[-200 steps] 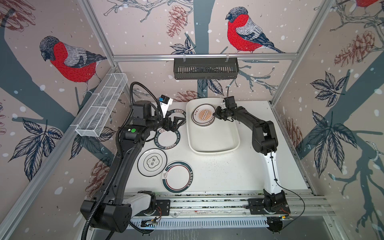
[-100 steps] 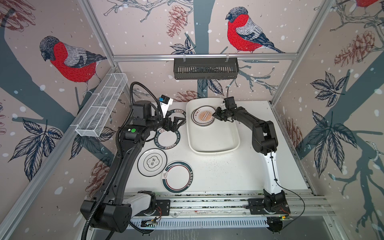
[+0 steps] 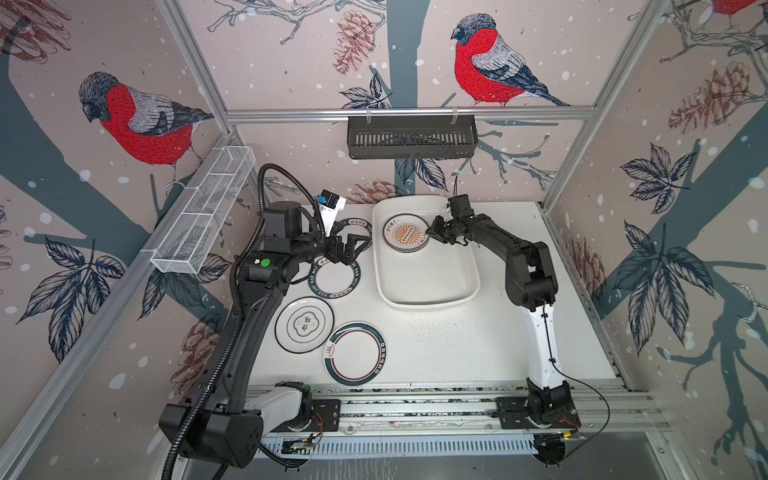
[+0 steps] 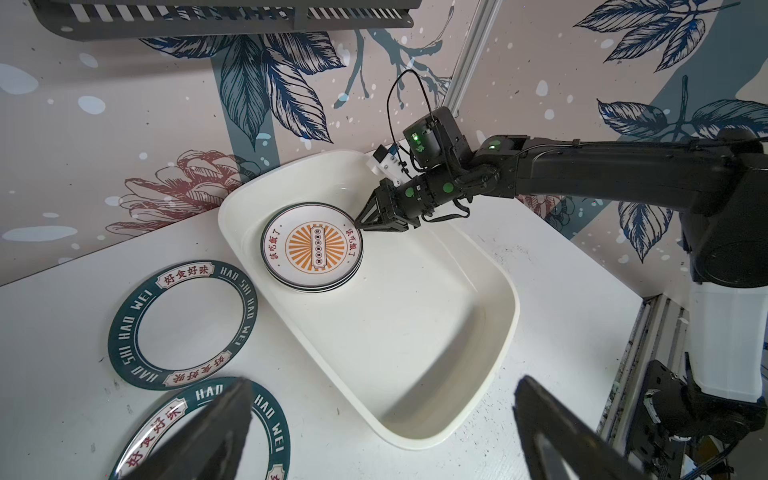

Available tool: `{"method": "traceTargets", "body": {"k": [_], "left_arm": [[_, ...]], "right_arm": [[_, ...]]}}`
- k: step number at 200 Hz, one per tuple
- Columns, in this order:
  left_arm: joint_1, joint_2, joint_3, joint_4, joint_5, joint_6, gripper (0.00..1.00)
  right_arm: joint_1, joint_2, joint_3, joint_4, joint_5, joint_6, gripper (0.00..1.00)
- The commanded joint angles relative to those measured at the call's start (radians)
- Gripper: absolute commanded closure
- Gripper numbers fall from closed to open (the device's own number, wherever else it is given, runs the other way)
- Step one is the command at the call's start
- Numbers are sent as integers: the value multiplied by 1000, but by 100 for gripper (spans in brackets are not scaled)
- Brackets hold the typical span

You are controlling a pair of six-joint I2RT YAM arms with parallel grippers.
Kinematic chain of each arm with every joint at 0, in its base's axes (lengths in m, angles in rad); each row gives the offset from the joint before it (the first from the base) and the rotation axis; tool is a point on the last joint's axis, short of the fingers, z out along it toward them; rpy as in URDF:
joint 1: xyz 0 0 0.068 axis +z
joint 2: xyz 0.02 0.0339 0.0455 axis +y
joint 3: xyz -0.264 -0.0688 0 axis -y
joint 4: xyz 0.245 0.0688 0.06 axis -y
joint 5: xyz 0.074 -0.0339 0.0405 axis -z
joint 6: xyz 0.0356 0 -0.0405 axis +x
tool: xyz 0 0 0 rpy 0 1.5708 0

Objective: Place the plates into the plastic bin on the countertop

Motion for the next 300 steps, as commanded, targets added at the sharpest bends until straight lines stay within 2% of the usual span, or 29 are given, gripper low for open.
{"method": "traceTargets", "body": {"k": [1, 55, 88, 119, 150, 169, 189, 236, 264, 300], "left_arm": [[2, -7, -2, 10, 19, 12, 3], [2, -8, -16, 27, -32, -10, 2], [2, -19, -47, 34, -133, -29, 3], [2, -26, -84, -16, -175, -3, 3], [2, -32, -150, -37, -233, 15, 2], [3, -38, -182, -73, -239, 146, 2], [3, -17, -173, -234, -219, 411, 3], [-1, -54, -229, -501, -369, 865, 3], [-15, -103, -308, -568, -437, 1040, 3], [-67, -173, -424, -590, -462, 1151, 3]], "right_arm": [[-1, -10, 1, -14, 6, -16, 71], [3, -47, -5, -17, 15, -24, 71], [13, -146, -58, -2, 15, -46, 71], [30, -308, -194, 54, -20, -81, 70], [58, -506, -405, 131, -63, -125, 66], [69, -603, -520, 160, -103, -144, 64], [75, -681, -605, 180, -132, -150, 63], [81, -798, -694, 160, -137, -186, 60], [68, -826, -718, 164, -127, -171, 59], [59, -842, -730, 193, -112, -118, 59]]}}
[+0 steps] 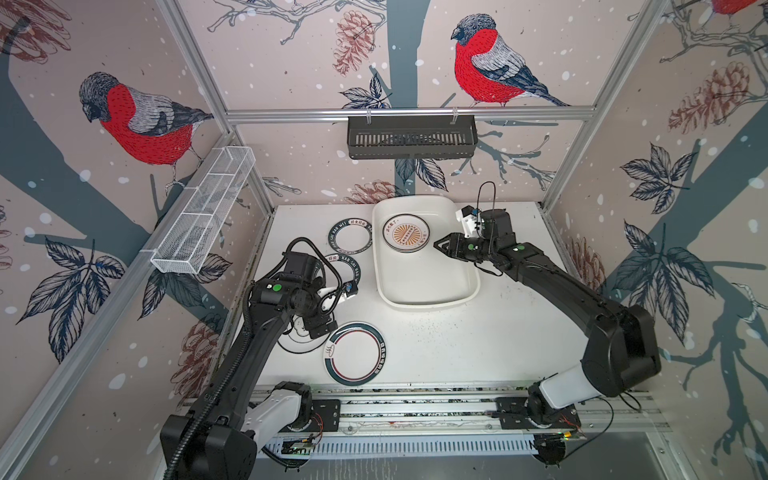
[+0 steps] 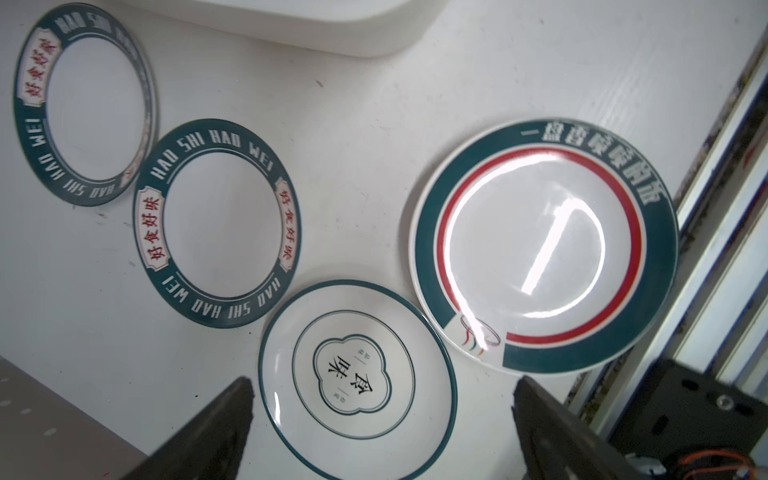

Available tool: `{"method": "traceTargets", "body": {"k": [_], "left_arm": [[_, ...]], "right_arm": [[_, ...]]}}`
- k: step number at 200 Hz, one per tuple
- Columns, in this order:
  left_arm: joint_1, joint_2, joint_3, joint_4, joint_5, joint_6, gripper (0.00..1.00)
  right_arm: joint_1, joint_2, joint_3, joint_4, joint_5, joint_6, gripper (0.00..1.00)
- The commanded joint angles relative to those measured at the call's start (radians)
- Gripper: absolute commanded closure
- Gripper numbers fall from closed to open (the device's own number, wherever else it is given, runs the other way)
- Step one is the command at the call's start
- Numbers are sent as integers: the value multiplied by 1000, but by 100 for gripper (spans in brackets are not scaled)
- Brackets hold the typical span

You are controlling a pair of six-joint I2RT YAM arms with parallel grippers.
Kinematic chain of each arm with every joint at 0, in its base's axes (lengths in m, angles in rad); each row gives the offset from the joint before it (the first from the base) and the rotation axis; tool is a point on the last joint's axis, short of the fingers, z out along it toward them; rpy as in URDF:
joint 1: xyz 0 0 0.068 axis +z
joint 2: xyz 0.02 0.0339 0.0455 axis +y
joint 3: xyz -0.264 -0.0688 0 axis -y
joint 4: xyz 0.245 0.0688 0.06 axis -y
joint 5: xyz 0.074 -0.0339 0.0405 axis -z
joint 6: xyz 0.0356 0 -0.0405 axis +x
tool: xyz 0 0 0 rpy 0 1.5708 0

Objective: Place the plates into the plastic bin on the countertop

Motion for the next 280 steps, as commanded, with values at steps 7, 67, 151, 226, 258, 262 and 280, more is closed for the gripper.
{"method": "traceTargets", "body": {"k": [7, 67, 151, 226, 258, 262, 280], "left_arm": [[-47, -48, -70, -84, -29, 168, 3], [-167, -75, -167, -94, -27, 198, 3], [-253, -48, -299, 59, -131, 229, 3], [-297, -60, -313, 70, -157, 209, 2], [-365, -81, -370, 130, -236, 170, 2], [-374, -85, -381, 135, -251, 170, 2], [-392, -109, -417, 136, -288, 164, 2]], "right_arm": [[-1, -14, 3, 53, 19, 44, 59], [-16, -27, -5, 62, 51, 79, 56], [-78, -115, -60, 93, 63, 126, 54], [-108, -106, -65, 123, 47, 146, 53], [-109, -108, -68, 133, 49, 151, 53], [-110, -108, -68, 133, 48, 151, 53], [-111, -111, -70, 131, 46, 153, 53]]}}
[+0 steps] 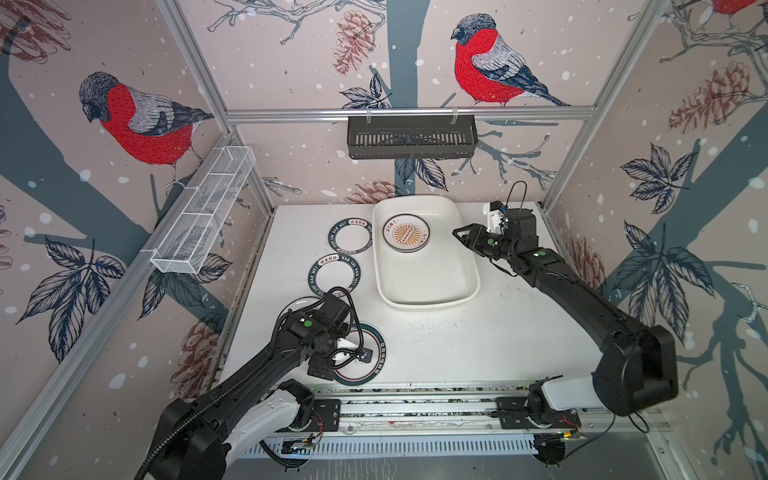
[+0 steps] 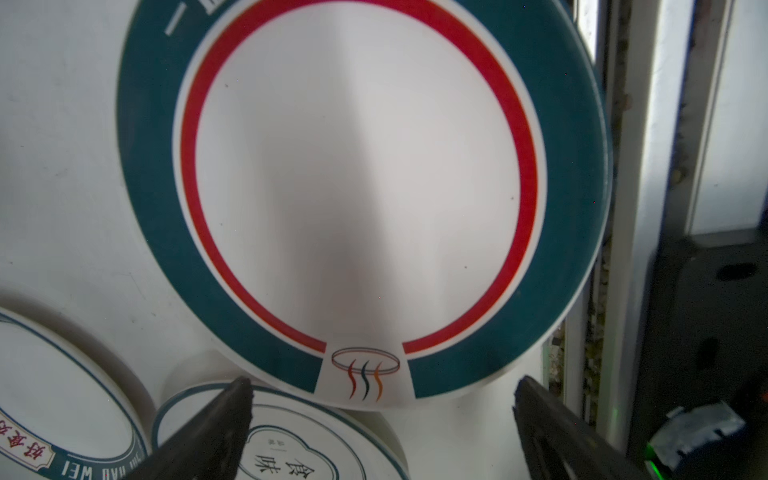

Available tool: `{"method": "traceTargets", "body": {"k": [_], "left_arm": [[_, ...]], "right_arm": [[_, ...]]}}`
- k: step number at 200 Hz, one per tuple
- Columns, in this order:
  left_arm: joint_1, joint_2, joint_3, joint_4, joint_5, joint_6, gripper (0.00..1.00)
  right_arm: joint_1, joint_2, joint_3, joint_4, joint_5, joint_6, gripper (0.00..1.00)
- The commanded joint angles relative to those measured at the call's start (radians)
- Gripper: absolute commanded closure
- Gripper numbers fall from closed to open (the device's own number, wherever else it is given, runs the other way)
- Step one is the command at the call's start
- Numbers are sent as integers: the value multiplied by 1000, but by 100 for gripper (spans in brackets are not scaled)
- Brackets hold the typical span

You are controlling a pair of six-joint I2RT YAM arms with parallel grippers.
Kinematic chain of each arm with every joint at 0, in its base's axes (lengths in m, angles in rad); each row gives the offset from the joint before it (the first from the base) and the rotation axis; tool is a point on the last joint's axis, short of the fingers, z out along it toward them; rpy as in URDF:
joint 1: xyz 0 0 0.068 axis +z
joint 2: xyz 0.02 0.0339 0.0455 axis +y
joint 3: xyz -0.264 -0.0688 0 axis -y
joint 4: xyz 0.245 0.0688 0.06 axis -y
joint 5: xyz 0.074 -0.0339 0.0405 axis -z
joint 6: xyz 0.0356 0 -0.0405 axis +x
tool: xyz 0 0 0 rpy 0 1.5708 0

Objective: Place the plates into the plastic bin on the countertop

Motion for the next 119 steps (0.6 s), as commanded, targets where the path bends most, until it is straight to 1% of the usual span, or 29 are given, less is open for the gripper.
{"method": "traceTargets", "body": {"k": [1, 43, 80, 119], "left_arm": [[-20, -24, -30, 3, -63, -13, 2], [-22, -81, 20, -16, -25, -49, 2], [-26, -122, -16, -26, -17, -48, 2], [-73, -171, -40, -50, -27, -60, 2]], "right_arm": [[0, -3, 1, 37, -6, 13, 53], [0, -19, 3, 36, -5, 13, 52], [0, -32, -7, 34, -5, 17, 52], [-3, -31, -2, 32, -3, 15, 52]]}}
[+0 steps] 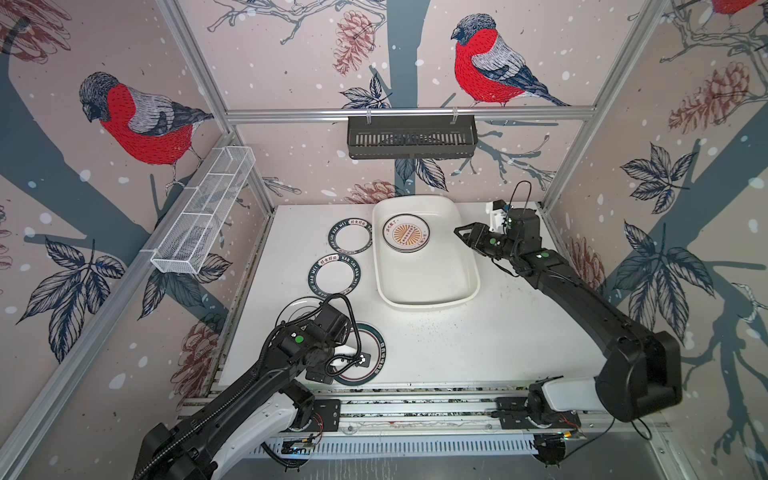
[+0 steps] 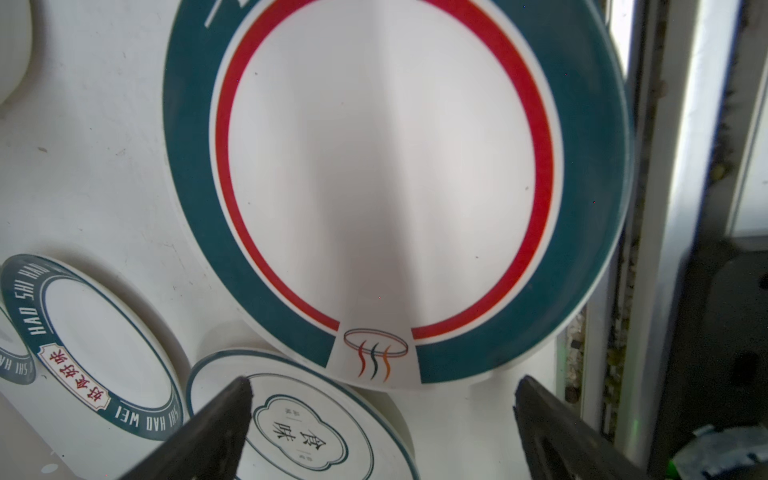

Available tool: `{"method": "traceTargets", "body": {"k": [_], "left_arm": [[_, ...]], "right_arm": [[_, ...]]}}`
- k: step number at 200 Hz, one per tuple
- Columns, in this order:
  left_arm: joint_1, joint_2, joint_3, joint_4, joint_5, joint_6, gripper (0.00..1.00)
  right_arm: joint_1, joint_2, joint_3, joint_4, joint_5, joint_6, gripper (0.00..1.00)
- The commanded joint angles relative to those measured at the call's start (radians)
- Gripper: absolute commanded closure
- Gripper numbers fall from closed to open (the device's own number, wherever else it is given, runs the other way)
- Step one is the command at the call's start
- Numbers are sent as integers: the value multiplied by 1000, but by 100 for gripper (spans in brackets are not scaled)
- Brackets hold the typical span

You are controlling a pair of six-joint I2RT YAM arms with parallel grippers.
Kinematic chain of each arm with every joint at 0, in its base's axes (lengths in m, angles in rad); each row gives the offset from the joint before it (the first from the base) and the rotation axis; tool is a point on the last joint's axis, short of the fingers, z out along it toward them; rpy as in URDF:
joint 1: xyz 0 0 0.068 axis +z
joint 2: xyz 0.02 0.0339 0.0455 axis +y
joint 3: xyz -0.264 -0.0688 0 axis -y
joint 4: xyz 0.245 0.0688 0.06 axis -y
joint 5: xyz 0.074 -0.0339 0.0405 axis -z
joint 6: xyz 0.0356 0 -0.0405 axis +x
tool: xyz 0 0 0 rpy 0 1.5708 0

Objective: Place the plates into the plastic bin on the countertop

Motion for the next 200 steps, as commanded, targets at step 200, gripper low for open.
{"method": "traceTargets", "body": {"k": [200], "left_arm": [[-35, 22, -136, 265, -50, 10, 2]], "right_arm": [[-25, 9, -1, 46, -41, 6, 52]]}}
